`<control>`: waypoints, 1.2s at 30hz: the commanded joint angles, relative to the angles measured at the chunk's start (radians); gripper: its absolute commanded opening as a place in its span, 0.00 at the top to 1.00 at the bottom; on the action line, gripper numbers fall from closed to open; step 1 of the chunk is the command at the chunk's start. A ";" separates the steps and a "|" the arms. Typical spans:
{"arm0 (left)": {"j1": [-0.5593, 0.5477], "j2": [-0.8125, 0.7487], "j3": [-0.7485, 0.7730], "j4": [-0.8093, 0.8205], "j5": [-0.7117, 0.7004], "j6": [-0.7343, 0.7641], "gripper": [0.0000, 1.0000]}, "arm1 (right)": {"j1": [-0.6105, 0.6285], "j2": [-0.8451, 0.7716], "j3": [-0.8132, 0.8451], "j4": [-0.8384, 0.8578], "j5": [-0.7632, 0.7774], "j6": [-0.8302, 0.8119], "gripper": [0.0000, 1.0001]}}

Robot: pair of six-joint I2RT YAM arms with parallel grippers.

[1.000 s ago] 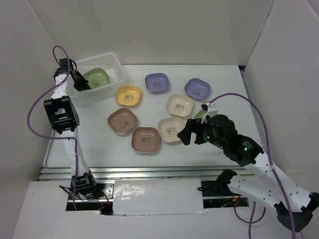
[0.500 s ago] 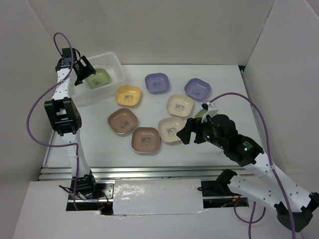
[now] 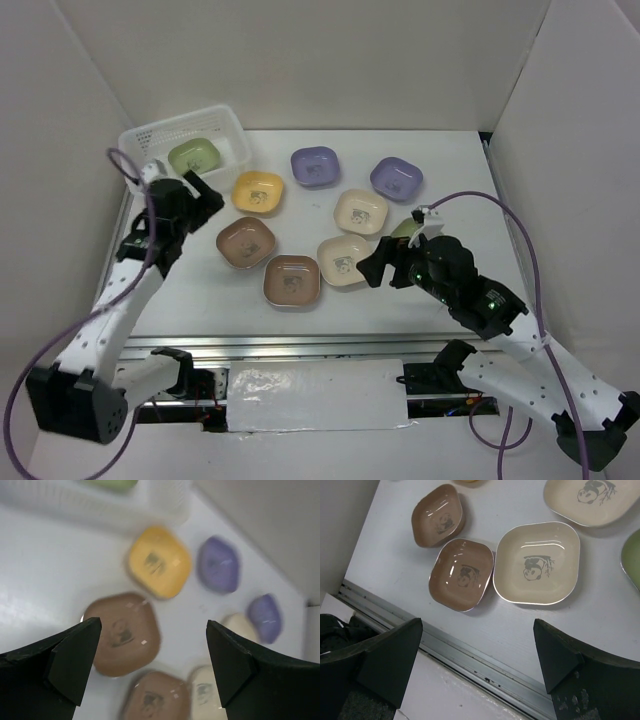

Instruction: Place the plates into the plastic bin on the countertop

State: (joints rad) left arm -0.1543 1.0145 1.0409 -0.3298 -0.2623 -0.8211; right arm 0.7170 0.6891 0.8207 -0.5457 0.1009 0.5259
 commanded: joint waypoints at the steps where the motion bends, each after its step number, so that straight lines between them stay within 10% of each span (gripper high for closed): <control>1: -0.031 0.133 -0.159 -0.005 -0.014 -0.078 0.01 | -0.007 -0.046 -0.034 0.059 0.003 0.023 0.00; 12: -0.028 0.441 -0.248 0.153 -0.011 -0.091 0.09 | -0.013 -0.051 -0.091 0.096 -0.035 0.037 0.00; 18: -0.018 0.561 -0.256 0.176 0.000 -0.108 0.48 | -0.010 -0.076 -0.089 0.084 -0.029 0.037 0.00; 21: -0.013 0.526 -0.255 0.135 -0.017 -0.118 0.97 | -0.013 -0.076 -0.075 0.070 -0.023 0.036 0.00; 30: -0.059 0.081 -0.009 -0.063 -0.209 0.093 1.00 | -0.022 -0.060 -0.069 0.072 -0.007 0.019 0.00; 36: 0.188 0.356 0.211 0.109 0.040 0.205 1.00 | -0.034 -0.025 -0.065 0.090 -0.044 -0.003 0.00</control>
State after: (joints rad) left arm -0.0776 1.2083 1.1992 -0.2962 -0.3420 -0.6861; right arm 0.6933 0.6460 0.7273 -0.5076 0.0704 0.5510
